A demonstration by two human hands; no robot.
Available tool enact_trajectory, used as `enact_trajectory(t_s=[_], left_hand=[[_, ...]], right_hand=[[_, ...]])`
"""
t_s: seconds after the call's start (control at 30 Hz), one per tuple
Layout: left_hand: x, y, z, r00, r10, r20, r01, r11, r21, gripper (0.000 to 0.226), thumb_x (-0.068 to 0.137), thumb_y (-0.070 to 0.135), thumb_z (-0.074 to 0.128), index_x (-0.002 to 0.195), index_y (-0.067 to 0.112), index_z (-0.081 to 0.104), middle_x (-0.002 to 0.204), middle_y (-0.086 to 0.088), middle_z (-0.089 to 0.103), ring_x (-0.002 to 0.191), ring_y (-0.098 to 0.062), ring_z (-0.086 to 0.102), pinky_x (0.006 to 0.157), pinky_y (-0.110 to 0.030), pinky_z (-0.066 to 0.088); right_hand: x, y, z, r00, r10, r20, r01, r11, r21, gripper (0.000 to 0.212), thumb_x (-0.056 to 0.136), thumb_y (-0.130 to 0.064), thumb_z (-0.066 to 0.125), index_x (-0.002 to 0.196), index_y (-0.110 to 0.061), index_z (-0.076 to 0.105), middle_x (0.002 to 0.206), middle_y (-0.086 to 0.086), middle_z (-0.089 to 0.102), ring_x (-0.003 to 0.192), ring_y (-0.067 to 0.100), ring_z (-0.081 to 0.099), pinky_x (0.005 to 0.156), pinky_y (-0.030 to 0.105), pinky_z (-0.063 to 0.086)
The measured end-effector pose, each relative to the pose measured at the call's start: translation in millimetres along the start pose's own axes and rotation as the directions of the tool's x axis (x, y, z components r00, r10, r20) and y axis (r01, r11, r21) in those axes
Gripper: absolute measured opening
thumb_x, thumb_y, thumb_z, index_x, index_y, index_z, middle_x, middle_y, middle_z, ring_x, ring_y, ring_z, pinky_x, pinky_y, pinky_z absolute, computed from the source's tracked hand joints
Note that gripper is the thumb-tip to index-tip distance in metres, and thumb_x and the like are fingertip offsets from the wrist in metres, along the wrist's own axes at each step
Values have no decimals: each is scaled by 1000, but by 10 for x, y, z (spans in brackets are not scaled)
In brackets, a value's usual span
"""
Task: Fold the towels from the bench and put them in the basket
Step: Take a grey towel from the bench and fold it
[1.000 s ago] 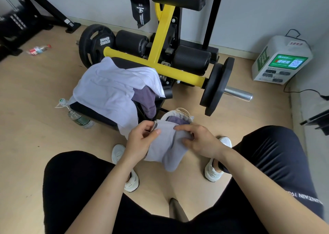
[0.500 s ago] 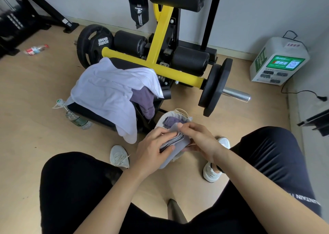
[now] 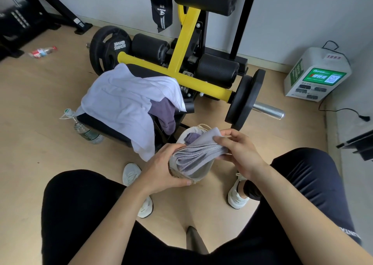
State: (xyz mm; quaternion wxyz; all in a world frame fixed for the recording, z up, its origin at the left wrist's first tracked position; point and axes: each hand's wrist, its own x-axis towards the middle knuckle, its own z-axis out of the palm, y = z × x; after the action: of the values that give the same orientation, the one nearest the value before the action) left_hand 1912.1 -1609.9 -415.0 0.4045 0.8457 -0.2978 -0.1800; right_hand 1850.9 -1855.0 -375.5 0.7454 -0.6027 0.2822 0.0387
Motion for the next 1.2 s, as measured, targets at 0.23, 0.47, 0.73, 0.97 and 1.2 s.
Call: enact_trajectory(t_s=[0.23,0.47,0.73,0.97,1.2], left_hand=[[79,7,46,970,-67,-233,-15,942,-337,39,80,5,84,110,23,70,108,2,74,100,-18,72,87,-39,61],[85,35,-11,985,-97,-144,-7,808,-589,33,85,17,67,117,20,74,123,-6,71,119,-23,66,100,-39,54],[105,138,-12,944,-323,74,269,619,-738,37,88,50,63,73,18,71,120,-14,69,116,-25,65,96,-45,50],[80,79,-9,931,-272,243,365,702,-612,54,66,50,86,96,15,58,110,-4,68,98,-21,63,85,-43,49],[76,-62,112,859,-384,338,511,681,-526,67,64,38,91,117,20,54,124,-14,65,104,-20,66,86,-34,56]], right_hand=[[44,-47,-96,990,140,-9,-134,961,241,20,90,-14,69,108,-4,63,93,9,64,72,14,72,63,32,62],[45,-50,-89,967,255,-4,-237,905,354,16,92,-13,65,106,-5,67,102,13,66,89,21,68,59,29,62],[6,0,-34,978,117,173,-154,963,223,13,92,-9,65,105,-9,64,95,10,69,88,23,71,73,37,63],[13,42,-28,977,40,210,-70,988,140,24,94,-3,61,118,-4,61,99,15,69,88,26,70,76,40,62],[111,247,-101,979,139,150,-147,988,44,16,92,-4,64,106,-12,62,98,13,63,83,23,67,72,38,62]])
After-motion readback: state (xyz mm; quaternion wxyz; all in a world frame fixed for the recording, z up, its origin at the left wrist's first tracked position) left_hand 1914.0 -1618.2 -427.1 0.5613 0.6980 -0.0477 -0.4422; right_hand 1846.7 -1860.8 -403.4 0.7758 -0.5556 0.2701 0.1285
